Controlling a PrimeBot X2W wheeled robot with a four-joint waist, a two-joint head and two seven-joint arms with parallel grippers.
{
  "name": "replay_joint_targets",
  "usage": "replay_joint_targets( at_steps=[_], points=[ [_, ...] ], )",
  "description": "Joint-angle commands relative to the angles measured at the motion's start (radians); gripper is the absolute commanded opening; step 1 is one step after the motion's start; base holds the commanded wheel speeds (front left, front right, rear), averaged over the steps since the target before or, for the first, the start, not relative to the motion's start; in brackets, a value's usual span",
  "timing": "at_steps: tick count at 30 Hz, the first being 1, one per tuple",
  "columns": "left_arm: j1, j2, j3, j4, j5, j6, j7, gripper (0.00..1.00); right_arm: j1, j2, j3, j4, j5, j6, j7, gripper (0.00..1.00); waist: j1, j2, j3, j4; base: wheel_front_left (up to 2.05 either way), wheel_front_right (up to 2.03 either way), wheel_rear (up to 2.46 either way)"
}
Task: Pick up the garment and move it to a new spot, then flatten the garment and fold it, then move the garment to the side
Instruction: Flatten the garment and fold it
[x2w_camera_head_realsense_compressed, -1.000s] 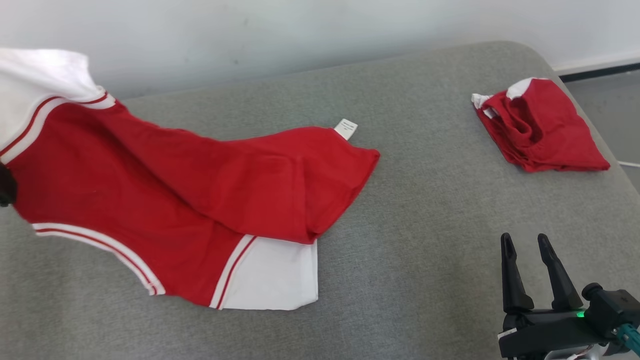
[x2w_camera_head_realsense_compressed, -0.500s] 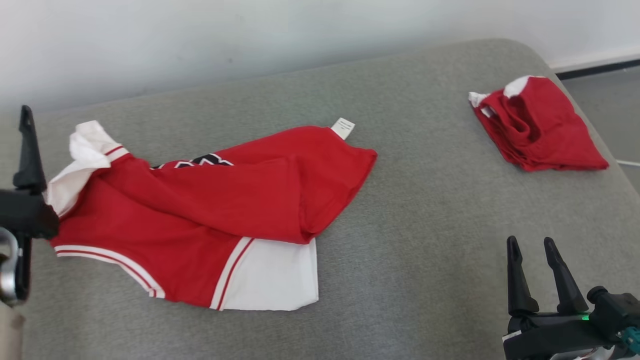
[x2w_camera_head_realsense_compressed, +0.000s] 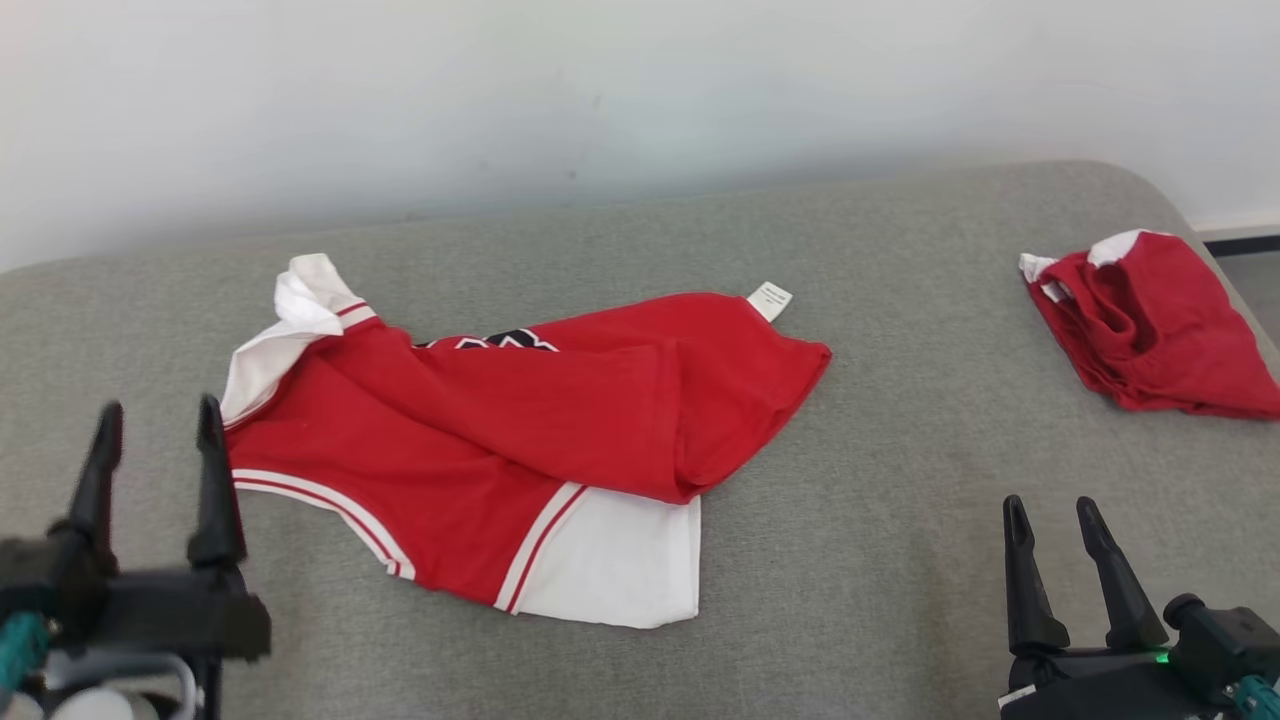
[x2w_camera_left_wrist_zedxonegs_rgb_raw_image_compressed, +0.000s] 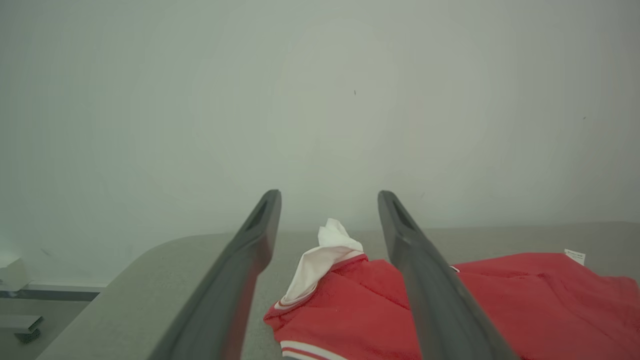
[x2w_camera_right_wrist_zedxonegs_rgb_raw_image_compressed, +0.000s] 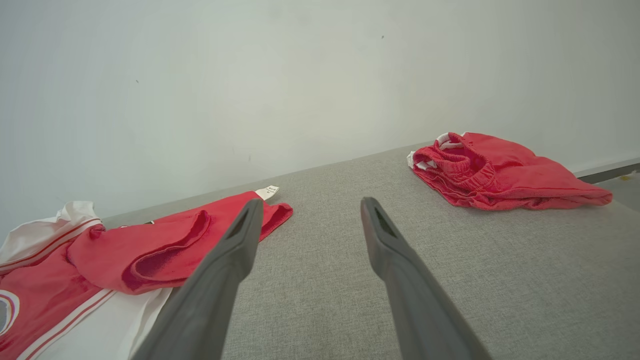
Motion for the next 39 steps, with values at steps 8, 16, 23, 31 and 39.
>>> replay_joint_targets(
  at_steps=[8, 16, 23, 31, 39],
  points=[
    [0.195, -0.089, 0.048, -0.110, 0.020, 0.034, -0.005, 1.00, 0.011, -0.009, 0.008, -0.001, -0.003, -0.003, 0.000, 1.00, 0.0001, 0.0001, -0.018, 0.052, 0.00, 0.00, 0.00],
    [0.268, -0.129, 0.079, -0.124, 0.041, 0.019, -0.005, 1.00, 0.014, -0.016, 0.018, 0.004, 0.003, -0.003, 0.000, 1.00, 0.0001, 0.0001, -0.013, 0.064, 0.00, 0.00, 0.00],
    [0.233, -0.156, 0.013, -0.101, 0.085, -0.043, -0.005, 1.00, -0.001, -0.022, 0.026, 0.007, 0.007, -0.003, 0.000, 1.00, 0.0001, 0.0001, -0.006, 0.053, 0.00, 0.00, 0.00],
    [0.135, -0.205, -0.185, 0.050, 0.147, -0.139, -0.004, 1.00, -0.018, -0.021, 0.034, 0.012, 0.013, -0.003, 0.000, 1.00, 0.0001, 0.0001, 0.022, 0.004, 0.00, 0.00, 0.00],
    [0.040, -0.238, -0.334, 0.243, 0.172, -0.167, -0.003, 1.00, -0.037, -0.012, 0.030, 0.013, 0.019, -0.003, 0.000, 1.00, 0.0001, 0.0001, 0.060, -0.077, 0.00, 0.00, 0.00]
  ],
)
